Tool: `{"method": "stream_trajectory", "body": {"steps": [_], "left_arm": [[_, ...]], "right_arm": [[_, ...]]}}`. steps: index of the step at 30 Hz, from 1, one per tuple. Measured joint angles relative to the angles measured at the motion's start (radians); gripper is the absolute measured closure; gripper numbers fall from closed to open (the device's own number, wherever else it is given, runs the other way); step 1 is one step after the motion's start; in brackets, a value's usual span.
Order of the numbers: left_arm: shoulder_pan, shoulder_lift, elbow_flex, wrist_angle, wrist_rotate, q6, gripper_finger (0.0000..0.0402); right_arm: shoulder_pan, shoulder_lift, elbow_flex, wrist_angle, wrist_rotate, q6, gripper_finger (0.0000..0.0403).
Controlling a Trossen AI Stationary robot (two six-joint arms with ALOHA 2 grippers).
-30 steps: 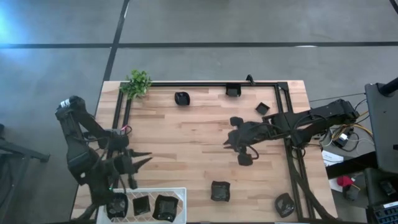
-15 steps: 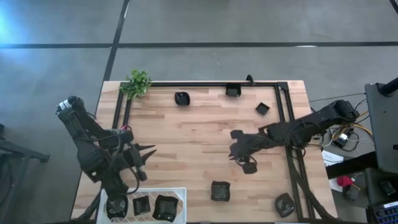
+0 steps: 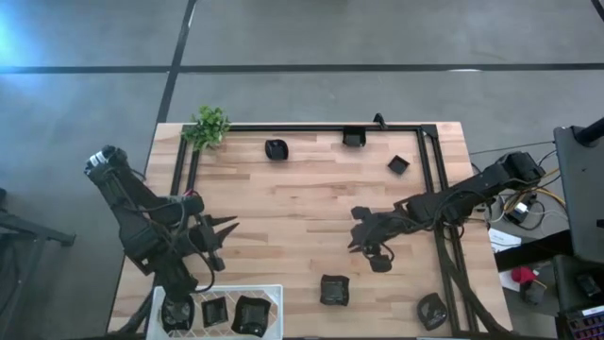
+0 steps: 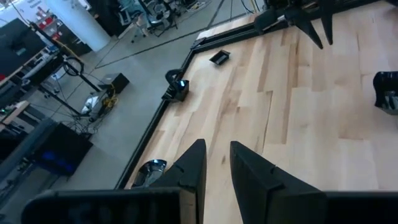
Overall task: Pick & Place Mini shaped plates
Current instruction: Stack the black distorted square plate on top of the other black distorted square plates on the shelf
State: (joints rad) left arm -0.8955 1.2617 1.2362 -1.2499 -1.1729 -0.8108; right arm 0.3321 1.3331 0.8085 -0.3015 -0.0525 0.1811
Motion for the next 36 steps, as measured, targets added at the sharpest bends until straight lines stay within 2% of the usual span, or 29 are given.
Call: {"method": "stream_trajectory", "body": {"steps": [7,13,19,24,29,36], "left_arm": [[0.002,-0.002,0.0,0.0,-0.032,0.006,0.0333],[0.016,-0.006,0.0,-0.005,-0.032,0.006,0.0333],[0.033,-0.014,0.0,-0.006,-0.031,-0.002,0.0333],[0.042,-0.034,0.0,-0.005,-0.029,-0.041,0.0333],[0.044,-0.051,0.0,0.001,-0.018,-0.057,0.0333],[0.045,-0.071,0.0,0.01,-0.019,-0.062,0.0333]], "right_arm": [[0.007,0.023,0.0,0.042,0.003,0.046,0.0308],[0.028,0.115,-0.001,0.113,0.002,0.038,0.0286],[0.031,0.218,-0.001,0.213,-0.004,0.044,0.0289],[0.032,0.276,0.003,0.264,-0.081,0.053,0.0301],[0.042,0.332,0.003,0.278,-0.108,0.049,0.0308],[0.043,0.341,0.004,0.284,-0.115,0.048,0.0307]]}}
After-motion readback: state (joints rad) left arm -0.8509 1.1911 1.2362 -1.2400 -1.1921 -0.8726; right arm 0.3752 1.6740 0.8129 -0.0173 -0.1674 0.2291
